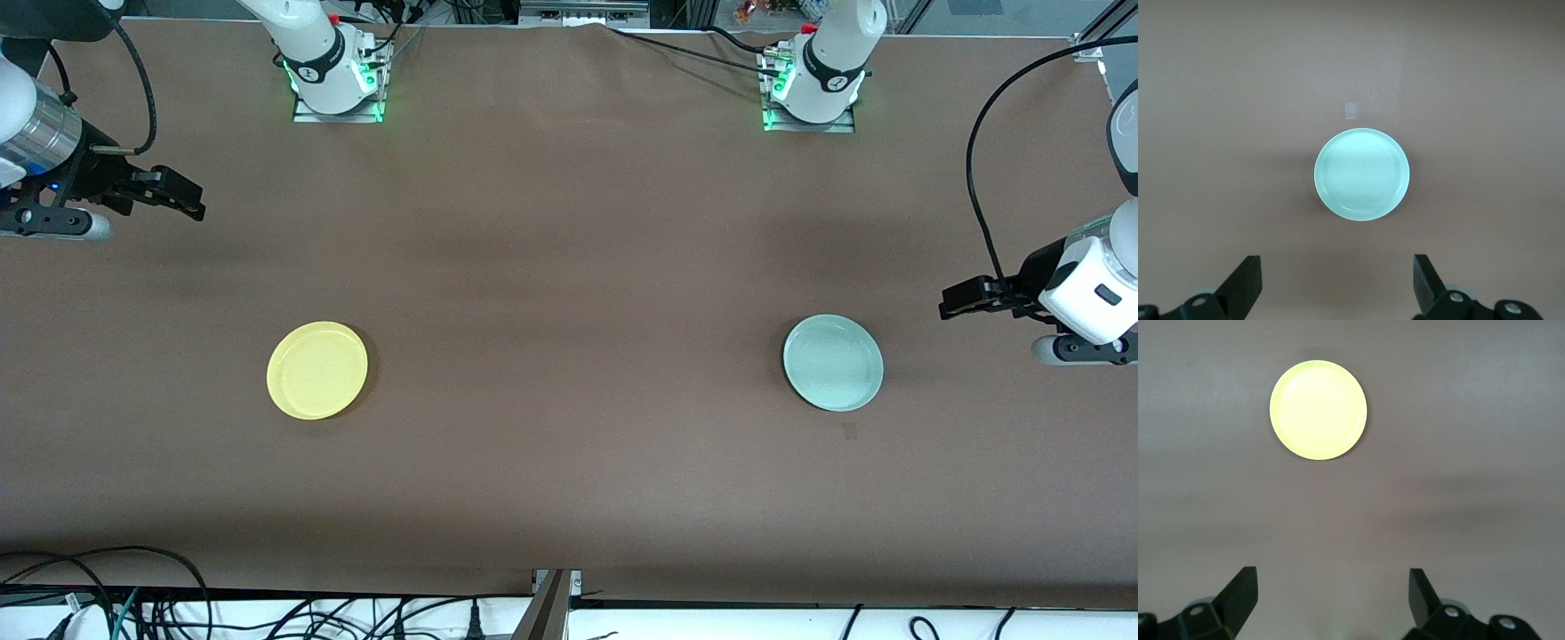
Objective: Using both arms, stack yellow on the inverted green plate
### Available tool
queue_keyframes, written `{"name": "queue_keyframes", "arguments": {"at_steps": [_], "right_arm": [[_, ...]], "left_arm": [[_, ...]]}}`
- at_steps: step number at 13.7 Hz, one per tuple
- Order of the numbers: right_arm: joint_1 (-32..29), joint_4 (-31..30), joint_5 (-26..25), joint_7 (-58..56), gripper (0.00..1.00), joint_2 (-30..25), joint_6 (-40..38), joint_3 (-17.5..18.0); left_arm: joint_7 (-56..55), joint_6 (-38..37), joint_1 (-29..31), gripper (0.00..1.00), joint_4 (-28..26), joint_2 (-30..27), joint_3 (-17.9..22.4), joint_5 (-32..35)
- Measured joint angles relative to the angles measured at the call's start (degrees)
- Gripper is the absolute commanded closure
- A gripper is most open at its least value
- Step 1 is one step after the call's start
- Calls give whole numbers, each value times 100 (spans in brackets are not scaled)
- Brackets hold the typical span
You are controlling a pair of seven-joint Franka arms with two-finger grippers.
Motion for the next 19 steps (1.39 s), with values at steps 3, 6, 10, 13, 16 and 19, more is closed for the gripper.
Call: {"name": "queue_keyframes", "arguments": {"at_steps": [3, 6, 10, 13, 16, 19], "right_arm": [[0, 0, 0, 0, 0, 0, 0, 0], [0, 0, 0, 0, 0, 0, 0, 0], [0, 1, 0, 0, 0, 0, 0, 2], [0, 1, 0, 0, 0, 0, 0, 3], [1, 1, 0, 0, 0, 0, -2, 4], [1, 2, 0, 0, 0, 0, -3, 4]], "left_arm": [[0, 0, 1, 0, 9, 57, 4, 0], [6, 0, 8, 0, 12, 149, 8, 0], [140, 93, 185, 0, 7, 541, 13, -1], [480, 424, 289, 0, 1, 885, 9, -2], [1043, 1031, 578, 0, -209, 1268, 12, -321], [1429, 1855, 810, 0, -810, 1433, 12, -573]]}}
